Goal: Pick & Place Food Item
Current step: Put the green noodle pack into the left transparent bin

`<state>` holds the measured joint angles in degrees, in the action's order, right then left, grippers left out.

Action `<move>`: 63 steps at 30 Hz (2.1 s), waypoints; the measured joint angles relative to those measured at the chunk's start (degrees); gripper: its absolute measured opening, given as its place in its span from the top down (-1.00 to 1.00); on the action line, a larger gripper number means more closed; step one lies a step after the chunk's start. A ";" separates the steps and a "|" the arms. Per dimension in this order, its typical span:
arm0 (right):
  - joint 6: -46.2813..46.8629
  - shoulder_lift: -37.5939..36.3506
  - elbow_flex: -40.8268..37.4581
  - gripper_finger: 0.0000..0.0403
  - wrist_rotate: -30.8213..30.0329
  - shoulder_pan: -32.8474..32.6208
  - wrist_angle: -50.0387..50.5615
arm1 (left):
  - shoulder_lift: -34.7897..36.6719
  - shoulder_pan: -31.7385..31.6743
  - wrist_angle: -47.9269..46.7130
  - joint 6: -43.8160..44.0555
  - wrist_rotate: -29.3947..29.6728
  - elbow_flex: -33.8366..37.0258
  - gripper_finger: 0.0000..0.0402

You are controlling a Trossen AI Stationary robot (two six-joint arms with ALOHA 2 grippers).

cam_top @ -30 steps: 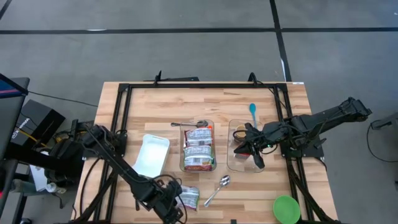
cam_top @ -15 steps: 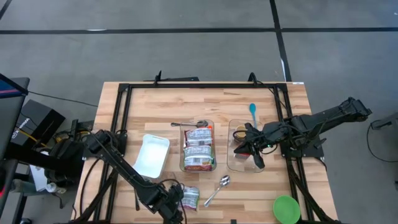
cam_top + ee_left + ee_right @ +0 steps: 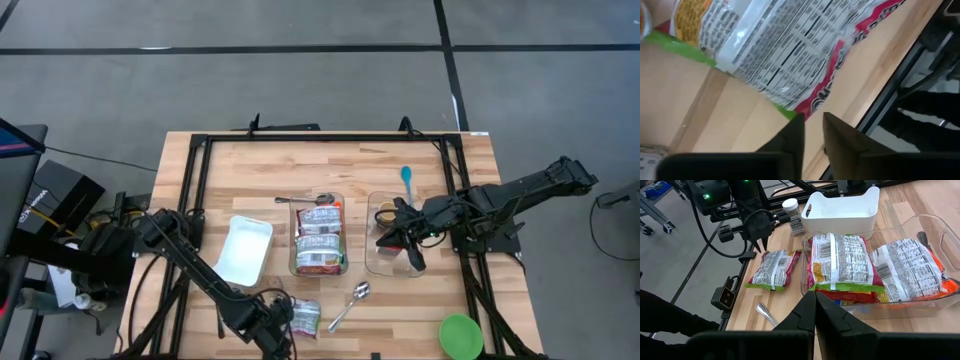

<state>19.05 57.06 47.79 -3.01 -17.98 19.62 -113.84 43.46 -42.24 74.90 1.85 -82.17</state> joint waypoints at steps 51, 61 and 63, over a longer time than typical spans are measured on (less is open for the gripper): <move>-0.03 0.00 0.00 1.00 0.00 -0.01 0.05 | -0.20 0.04 12.66 -5.26 1.33 8.48 0.67; -0.03 0.00 0.00 1.00 0.00 -0.02 0.06 | -0.20 0.07 13.41 -5.23 1.28 8.48 0.98; -0.03 0.00 0.00 1.00 0.00 -0.02 0.06 | -0.20 0.07 13.78 -5.23 1.28 8.48 0.98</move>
<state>19.03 57.06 47.79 -3.01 -18.00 19.67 -114.04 43.53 -28.47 69.67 3.14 -73.69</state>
